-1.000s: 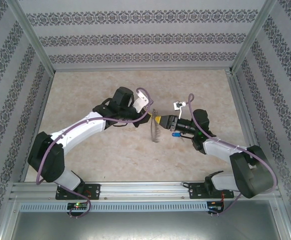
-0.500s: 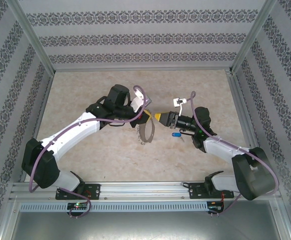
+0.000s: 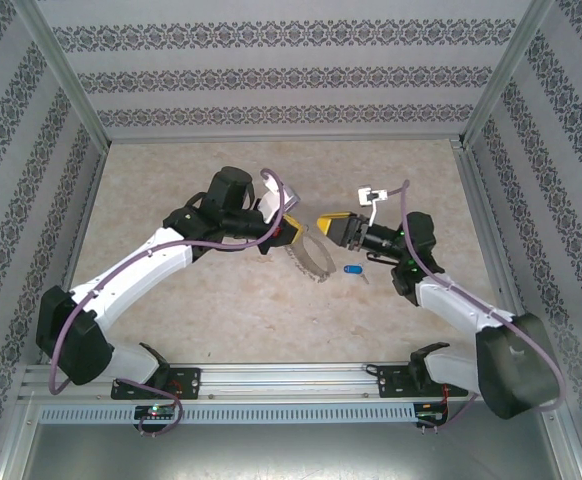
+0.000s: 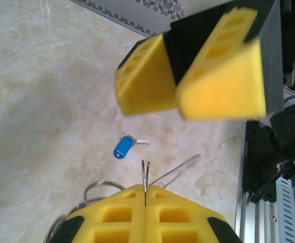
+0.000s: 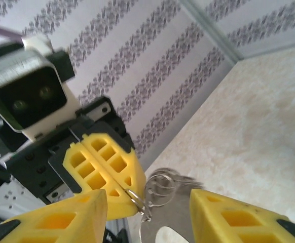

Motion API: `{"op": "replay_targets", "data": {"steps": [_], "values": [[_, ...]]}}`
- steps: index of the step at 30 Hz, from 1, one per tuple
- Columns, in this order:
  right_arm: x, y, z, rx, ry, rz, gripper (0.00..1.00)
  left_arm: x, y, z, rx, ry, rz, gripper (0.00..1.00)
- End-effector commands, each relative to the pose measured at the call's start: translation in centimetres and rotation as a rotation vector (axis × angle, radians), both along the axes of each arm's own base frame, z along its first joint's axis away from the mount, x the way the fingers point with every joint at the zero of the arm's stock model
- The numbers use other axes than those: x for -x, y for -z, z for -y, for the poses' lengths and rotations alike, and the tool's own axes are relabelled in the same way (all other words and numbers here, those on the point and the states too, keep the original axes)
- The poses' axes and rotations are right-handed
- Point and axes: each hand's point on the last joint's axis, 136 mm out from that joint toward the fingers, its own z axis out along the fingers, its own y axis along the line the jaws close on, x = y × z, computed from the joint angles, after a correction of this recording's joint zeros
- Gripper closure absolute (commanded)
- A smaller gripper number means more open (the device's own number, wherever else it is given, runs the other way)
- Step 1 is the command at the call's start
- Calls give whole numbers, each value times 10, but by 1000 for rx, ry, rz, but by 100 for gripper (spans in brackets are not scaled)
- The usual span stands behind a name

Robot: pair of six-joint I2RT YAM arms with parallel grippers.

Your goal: Put the keys on the keyring

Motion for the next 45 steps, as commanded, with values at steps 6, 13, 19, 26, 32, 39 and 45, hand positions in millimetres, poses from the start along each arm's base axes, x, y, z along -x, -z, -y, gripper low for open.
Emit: {"op": "replay_targets", "data": {"steps": [6,13,19,26,32,39,45], "values": [[-26,57,55,50,299,-271,50,-6,-32,-17,64,-90,164,100],[-23,137,97,270,526,-578,51,-8,-40,-31,84,-173,237,100],[-5,176,126,510,647,-717,55,-8,-40,-32,110,-190,245,100],[-8,202,125,698,623,-737,59,-8,-43,-31,119,-183,249,100],[-17,225,123,860,610,-739,62,-7,-49,-29,145,-177,253,100],[-26,244,120,891,599,-764,64,-7,-49,-27,153,-167,241,100],[-28,249,116,883,583,-764,67,-7,-51,-26,154,-164,244,100]]}}
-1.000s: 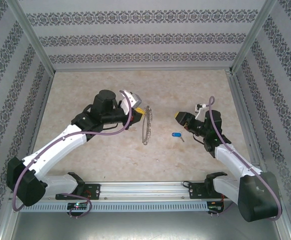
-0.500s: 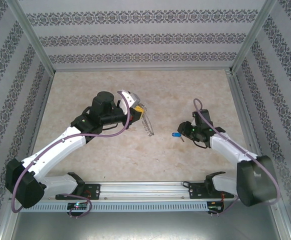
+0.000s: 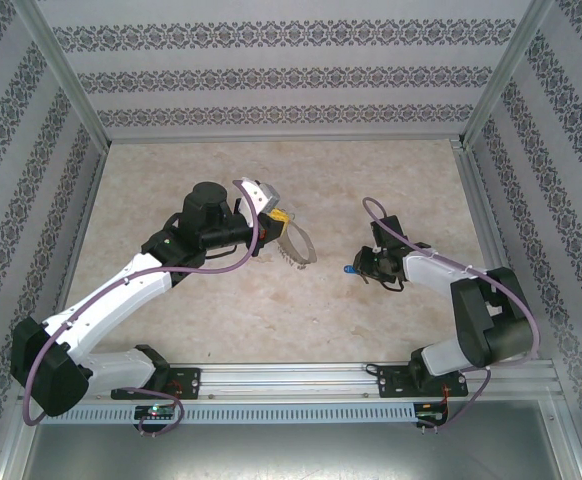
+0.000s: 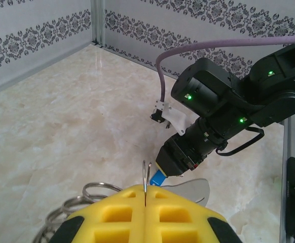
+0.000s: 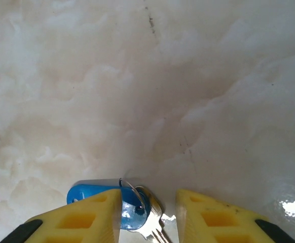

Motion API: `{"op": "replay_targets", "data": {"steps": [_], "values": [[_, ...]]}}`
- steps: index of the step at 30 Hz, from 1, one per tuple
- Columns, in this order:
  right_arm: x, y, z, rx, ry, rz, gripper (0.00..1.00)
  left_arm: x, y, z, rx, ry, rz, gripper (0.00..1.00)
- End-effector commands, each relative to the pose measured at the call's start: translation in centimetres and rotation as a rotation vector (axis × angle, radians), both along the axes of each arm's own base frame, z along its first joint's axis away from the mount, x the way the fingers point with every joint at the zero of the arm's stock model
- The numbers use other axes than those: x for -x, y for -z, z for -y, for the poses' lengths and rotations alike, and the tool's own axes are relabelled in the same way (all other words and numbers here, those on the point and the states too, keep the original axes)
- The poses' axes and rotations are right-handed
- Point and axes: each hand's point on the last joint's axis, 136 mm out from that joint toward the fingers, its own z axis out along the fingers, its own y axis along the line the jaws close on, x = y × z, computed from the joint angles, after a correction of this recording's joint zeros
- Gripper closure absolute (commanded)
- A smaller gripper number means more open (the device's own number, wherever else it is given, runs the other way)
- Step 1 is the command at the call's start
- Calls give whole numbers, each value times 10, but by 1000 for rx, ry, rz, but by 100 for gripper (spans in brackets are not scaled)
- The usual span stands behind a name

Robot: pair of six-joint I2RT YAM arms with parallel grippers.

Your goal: Put the keys on the keyring

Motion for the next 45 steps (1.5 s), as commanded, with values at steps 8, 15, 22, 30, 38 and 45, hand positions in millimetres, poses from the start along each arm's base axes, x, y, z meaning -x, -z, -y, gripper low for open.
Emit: {"op": "replay_targets", "data": {"steps": [8,15,22,30,38,45], "values": [[-19,-5,-9,-15,-26,51,72,-3,-24,2,60,16,57,100],[-19,-5,-12,-26,-34,55,87,-4,-22,3,58,14,53,100],[-20,-17,-10,-58,-26,89,100,-5,-21,3,55,12,52,100],[-29,-69,-18,-177,-95,256,100,-6,-21,5,53,17,50,100],[-13,-173,-72,-430,-485,593,100,-3,-24,10,52,57,56,100],[15,-240,-87,-530,-679,786,100,1,-29,14,61,98,66,100]]}}
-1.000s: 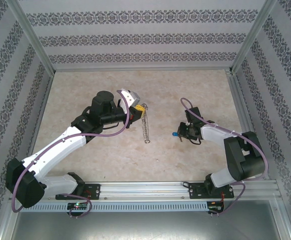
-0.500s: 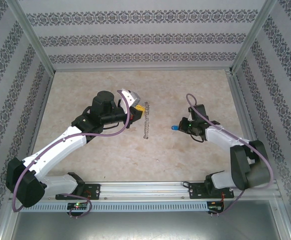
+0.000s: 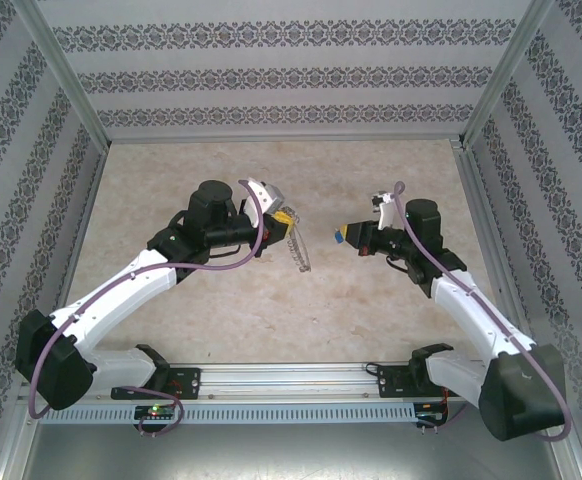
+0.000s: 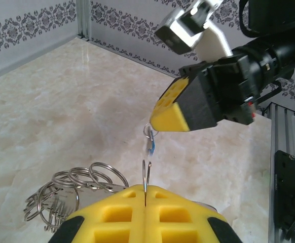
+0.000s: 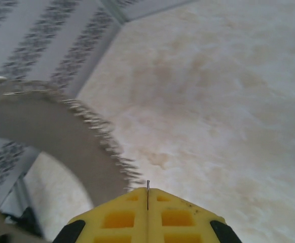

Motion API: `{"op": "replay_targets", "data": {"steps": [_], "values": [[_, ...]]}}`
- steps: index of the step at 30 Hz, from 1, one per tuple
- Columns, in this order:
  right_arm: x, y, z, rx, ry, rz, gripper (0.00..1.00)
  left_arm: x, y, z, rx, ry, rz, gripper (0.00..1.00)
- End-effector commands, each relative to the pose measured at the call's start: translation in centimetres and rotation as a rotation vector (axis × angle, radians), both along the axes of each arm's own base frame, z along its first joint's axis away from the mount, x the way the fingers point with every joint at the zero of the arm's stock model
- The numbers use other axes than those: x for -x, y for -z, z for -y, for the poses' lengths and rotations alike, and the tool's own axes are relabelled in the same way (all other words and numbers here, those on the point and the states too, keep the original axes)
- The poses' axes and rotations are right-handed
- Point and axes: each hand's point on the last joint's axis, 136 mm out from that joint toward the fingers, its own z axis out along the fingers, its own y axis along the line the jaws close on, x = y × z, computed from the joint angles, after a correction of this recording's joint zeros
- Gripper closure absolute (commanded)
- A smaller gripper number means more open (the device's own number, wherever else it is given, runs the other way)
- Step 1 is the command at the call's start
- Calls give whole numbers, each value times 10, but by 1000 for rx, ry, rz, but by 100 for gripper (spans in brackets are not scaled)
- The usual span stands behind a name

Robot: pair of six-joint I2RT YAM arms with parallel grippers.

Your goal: Put the keys on the keyring

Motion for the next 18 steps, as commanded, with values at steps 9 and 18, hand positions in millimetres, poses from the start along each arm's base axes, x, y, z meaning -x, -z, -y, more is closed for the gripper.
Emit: {"op": "replay_targets", "data": {"steps": [9,18], "values": [[29,-88,-12,-120,-162,284,100,11,-46,11,76,126,101,100],[42,-117,-25,-141,-222,359,100,14,-46,19,78,183,74,100]]}}
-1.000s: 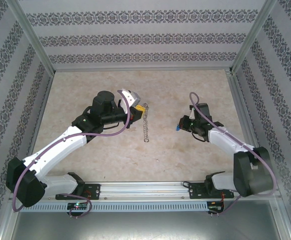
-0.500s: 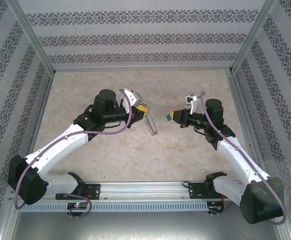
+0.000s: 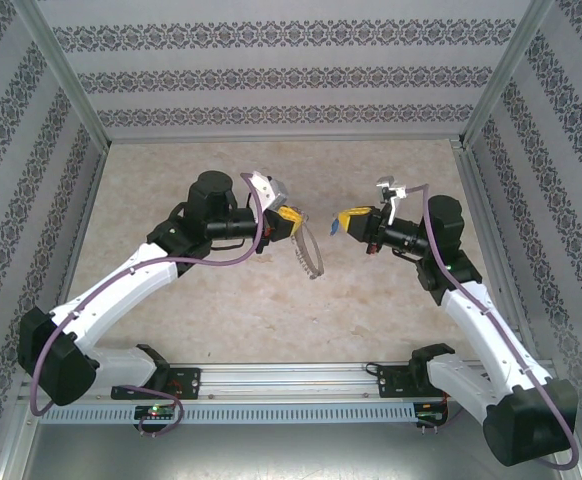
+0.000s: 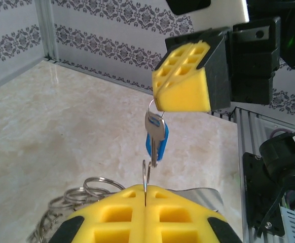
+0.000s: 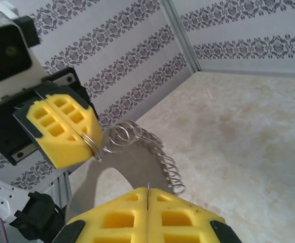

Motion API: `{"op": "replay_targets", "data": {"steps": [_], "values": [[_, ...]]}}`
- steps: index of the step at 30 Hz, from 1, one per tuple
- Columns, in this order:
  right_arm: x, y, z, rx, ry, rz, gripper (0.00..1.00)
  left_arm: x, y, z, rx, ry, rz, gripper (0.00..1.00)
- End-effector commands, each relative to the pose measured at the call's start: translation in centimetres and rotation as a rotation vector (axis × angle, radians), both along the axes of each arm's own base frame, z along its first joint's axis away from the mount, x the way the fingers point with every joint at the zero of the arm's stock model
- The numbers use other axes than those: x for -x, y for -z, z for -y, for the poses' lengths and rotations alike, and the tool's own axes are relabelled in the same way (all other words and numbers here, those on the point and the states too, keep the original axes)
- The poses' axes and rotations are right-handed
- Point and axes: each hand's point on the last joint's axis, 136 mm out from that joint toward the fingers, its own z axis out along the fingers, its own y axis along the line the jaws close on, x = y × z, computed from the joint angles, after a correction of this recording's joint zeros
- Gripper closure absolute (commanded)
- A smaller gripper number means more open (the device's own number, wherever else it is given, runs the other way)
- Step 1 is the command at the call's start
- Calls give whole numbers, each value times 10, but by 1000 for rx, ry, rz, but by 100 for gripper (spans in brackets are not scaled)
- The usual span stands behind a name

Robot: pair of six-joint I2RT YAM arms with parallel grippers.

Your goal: Put the keys on the keyring

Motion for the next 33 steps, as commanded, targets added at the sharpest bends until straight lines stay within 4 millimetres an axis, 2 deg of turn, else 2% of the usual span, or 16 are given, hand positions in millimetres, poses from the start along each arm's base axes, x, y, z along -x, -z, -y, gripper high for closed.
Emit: {"op": "replay_targets", "data": {"steps": [1,7,18,33], "values": [[9,-27,-10,-23,-61,78,100,2,-18,3,26,45,40,100],[17,-35,-26,-19,-118,104,100,2,-17,7,23,61,33,100],[25,-33,-42,-6,-171,96,100,5,-19,8,23,76,34,100],[20,-33,-53,4,-170,99,100,12,-20,12,23,101,30,100]]}}
